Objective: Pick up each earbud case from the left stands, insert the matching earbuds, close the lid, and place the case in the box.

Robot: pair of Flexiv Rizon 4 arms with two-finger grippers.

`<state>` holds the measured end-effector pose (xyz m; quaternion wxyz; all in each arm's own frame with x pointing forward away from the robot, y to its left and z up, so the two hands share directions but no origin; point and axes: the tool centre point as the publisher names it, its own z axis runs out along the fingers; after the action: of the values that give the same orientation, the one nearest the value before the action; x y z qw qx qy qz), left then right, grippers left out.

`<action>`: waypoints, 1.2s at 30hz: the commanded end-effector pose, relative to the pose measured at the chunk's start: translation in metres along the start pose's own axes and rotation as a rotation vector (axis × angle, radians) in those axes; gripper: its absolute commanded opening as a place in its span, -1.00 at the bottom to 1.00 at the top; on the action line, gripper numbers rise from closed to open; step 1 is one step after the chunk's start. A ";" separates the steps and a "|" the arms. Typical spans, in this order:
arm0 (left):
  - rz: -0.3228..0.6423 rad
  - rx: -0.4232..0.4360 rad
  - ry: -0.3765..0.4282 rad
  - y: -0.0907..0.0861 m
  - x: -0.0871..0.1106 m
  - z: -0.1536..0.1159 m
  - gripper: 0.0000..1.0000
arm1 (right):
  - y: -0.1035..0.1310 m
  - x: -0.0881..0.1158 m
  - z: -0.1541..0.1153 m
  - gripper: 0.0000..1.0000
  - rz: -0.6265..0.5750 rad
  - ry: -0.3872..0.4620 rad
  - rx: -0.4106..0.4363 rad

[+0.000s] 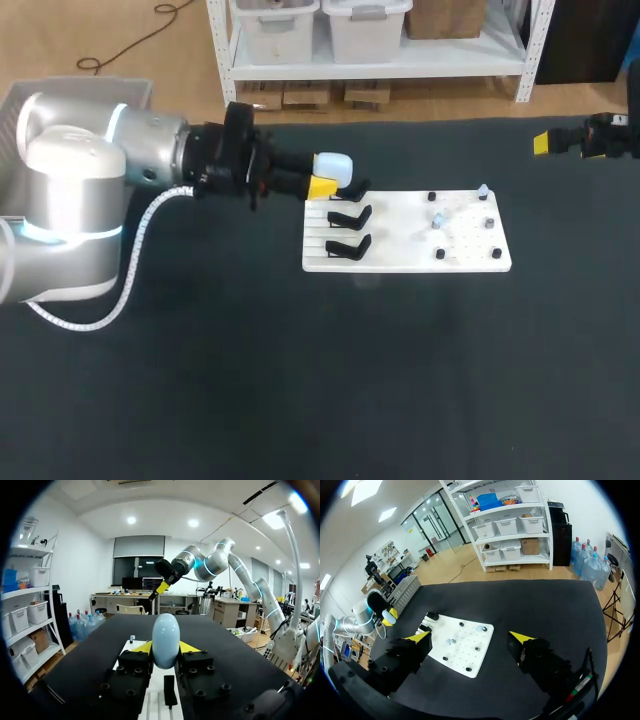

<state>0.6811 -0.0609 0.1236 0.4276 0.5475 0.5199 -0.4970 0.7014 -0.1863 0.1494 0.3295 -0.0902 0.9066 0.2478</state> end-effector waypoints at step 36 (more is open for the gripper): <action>-0.013 -0.009 -0.072 -0.019 0.016 0.000 -1.00 | 0.109 0.034 0.005 1.00 -0.338 0.131 0.108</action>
<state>0.6595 -0.0558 0.1111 0.4434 0.5244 0.5132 -0.5147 0.6451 -0.0962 0.1659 0.2954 -0.2610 0.8986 0.1926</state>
